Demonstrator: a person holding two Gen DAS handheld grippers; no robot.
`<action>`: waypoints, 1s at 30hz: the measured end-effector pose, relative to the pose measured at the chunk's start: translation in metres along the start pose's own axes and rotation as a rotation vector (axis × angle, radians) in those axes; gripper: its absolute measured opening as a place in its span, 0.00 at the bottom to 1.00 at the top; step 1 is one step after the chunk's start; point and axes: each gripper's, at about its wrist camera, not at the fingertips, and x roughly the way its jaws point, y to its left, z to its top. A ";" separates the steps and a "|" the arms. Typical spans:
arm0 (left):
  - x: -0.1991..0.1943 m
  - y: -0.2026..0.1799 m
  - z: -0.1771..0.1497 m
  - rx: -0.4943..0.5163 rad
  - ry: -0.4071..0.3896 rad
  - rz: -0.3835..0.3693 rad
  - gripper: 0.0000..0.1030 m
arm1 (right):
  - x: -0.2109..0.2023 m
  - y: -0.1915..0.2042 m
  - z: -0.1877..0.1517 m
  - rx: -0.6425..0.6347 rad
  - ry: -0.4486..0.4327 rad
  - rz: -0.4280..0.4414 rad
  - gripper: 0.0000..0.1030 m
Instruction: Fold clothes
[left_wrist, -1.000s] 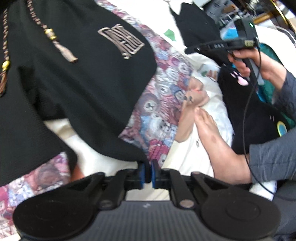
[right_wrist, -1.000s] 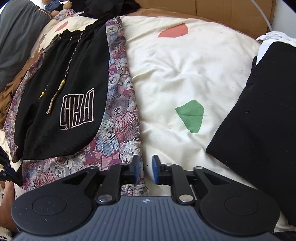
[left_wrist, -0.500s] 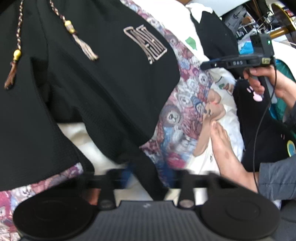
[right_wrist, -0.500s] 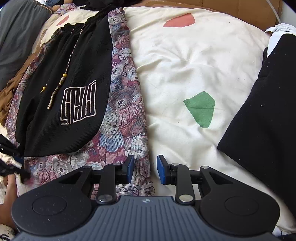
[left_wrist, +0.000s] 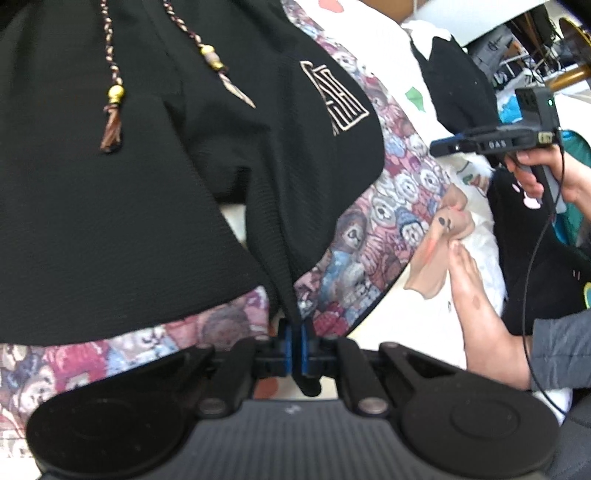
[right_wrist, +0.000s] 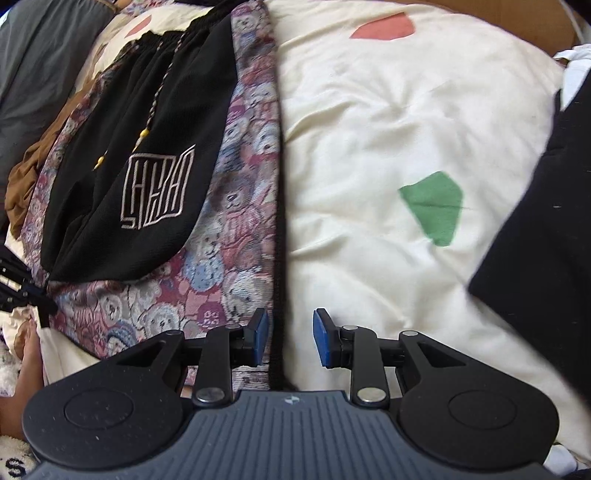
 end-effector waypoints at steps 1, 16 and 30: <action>0.000 0.000 0.000 0.002 0.000 -0.001 0.05 | 0.002 0.002 0.000 -0.005 0.009 0.003 0.30; 0.007 -0.011 0.001 0.016 0.017 -0.091 0.05 | -0.027 0.001 -0.002 -0.085 0.018 -0.079 0.02; 0.039 -0.044 0.016 0.060 0.028 -0.147 0.05 | -0.057 -0.017 0.005 -0.070 -0.032 -0.153 0.02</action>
